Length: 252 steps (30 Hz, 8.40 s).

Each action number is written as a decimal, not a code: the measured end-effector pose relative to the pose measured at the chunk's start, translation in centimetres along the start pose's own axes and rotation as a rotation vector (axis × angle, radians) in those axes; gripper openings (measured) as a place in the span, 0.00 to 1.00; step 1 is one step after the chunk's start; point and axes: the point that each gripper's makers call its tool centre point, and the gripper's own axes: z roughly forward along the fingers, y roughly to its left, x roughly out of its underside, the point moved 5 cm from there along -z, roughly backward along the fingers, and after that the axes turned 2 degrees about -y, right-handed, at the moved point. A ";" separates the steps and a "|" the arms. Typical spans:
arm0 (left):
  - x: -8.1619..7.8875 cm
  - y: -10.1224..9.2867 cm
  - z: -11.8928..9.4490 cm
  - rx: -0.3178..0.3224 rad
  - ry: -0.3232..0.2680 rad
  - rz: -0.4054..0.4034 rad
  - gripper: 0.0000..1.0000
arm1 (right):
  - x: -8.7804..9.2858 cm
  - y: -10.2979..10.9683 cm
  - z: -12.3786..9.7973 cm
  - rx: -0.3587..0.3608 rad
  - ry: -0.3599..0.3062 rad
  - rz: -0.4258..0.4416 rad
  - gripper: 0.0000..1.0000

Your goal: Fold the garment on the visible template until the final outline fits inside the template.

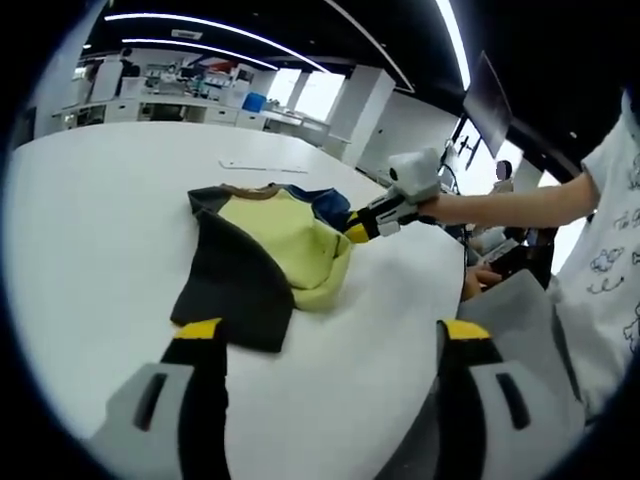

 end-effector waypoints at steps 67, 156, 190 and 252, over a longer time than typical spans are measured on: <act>1.0 0.2 0.7 0.010 0.019 -0.014 0.83 | 17.5 -13.8 -23.1 0.471 0.175 0.446 0.00; 3.0 1.2 1.3 -0.034 0.055 -0.119 0.83 | 18.5 -22.7 -21.0 0.563 -0.178 0.889 0.05; 3.0 1.3 1.6 -0.026 0.042 -0.127 0.83 | 18.4 -20.1 -20.8 0.455 -0.157 0.665 0.92; -6.3 3.3 5.6 -0.262 -0.114 0.022 0.00 | 12.5 -2.9 -27.0 0.329 -0.520 0.587 1.00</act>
